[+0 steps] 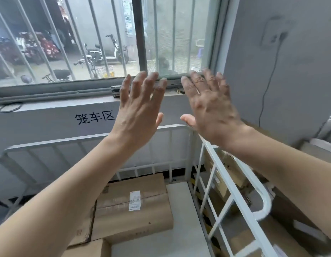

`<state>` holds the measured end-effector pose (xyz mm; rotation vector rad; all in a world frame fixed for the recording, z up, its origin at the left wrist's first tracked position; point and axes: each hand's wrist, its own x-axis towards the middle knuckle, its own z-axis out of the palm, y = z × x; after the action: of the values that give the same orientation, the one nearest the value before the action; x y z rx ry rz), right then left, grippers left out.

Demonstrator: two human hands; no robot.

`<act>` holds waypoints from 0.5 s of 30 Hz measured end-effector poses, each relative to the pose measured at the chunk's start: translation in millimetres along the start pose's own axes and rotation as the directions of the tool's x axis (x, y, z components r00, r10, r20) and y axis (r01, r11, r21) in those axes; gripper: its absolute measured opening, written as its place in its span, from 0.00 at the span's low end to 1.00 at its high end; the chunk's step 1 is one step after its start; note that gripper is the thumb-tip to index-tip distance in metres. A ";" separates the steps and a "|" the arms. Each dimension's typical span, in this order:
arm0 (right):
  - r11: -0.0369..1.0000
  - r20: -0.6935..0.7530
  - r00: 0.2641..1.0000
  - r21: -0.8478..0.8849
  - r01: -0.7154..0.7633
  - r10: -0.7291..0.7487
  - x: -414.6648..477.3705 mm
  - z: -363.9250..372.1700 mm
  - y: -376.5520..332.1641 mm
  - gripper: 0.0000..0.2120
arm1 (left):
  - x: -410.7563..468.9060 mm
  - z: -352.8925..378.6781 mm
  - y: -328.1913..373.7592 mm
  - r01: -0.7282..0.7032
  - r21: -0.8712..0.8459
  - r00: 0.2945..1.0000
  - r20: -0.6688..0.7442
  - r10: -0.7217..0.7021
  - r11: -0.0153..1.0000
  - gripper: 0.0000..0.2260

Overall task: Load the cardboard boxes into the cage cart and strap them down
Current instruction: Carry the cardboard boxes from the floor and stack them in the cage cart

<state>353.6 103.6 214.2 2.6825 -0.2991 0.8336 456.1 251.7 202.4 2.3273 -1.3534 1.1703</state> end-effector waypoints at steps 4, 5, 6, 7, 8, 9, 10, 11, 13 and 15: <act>0.992 0.026 0.994 -0.067 -0.107 0.109 -57.6 -28.8 13.3 0.41 | -15.1 -22.0 43.5 -0.087 -0.154 0.995 -0.053 0.080 0.984 0.33; 0.986 0.057 0.987 -0.088 -0.143 0.149 -72.8 -36.7 18.6 0.40 | -18.6 -25.1 56.1 -0.111 -0.192 0.993 -0.052 0.103 0.975 0.33; 0.976 0.090 0.977 -0.114 -0.184 0.194 -88.1 -45.4 24.5 0.40 | -21.4 -27.4 69.8 -0.136 -0.227 0.990 -0.049 0.129 0.964 0.33; 0.965 0.127 0.963 -0.145 -0.221 0.239 -103.6 -54.3 31.4 0.40 | -23.3 -29.2 84.4 -0.162 -0.257 0.987 -0.047 0.156 0.953 0.33; 0.952 0.157 0.947 -0.173 -0.254 0.281 -118.7 -63.3 38.8 0.39 | -24.5 -30.7 99.4 -0.188 -0.283 0.982 -0.046 0.183 0.940 0.33; 0.938 0.173 0.932 -0.195 -0.286 0.320 -134.2 -72.6 46.5 0.39 | -25.4 -32.4 115.1 -0.215 -0.310 0.976 -0.048 0.211 0.926 0.33; 0.923 0.182 0.915 -0.214 -0.320 0.360 -150.1 -82.0 54.5 0.39 | -25.8 -34.3 131.4 -0.243 -0.339 0.969 -0.054 0.239 0.909 0.33; 0.905 0.186 0.897 -0.233 -0.356 0.400 -165.5 -91.0 62.4 0.39 | -26.1 -36.5 147.6 -0.271 -0.366 0.962 -0.064 0.266 0.890 0.33; 0.864 0.190 0.856 -0.273 -0.423 0.480 -195.1 -106.2 77.4 0.38 | -26.3 -41.5 178.1 -0.322 -0.413 0.945 -0.084 0.316 0.852 0.34; 0.820 0.196 0.810 -0.304 -0.485 0.552 -223.4 -118.1 91.4 0.38 | -26.3 -45.3 206.6 -0.369 -0.450 0.926 -0.101 0.365 0.813 0.34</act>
<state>86.0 84.1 198.4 2.4970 -1.1763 0.4990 258.8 177.1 172.0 1.7674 -1.8958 0.8130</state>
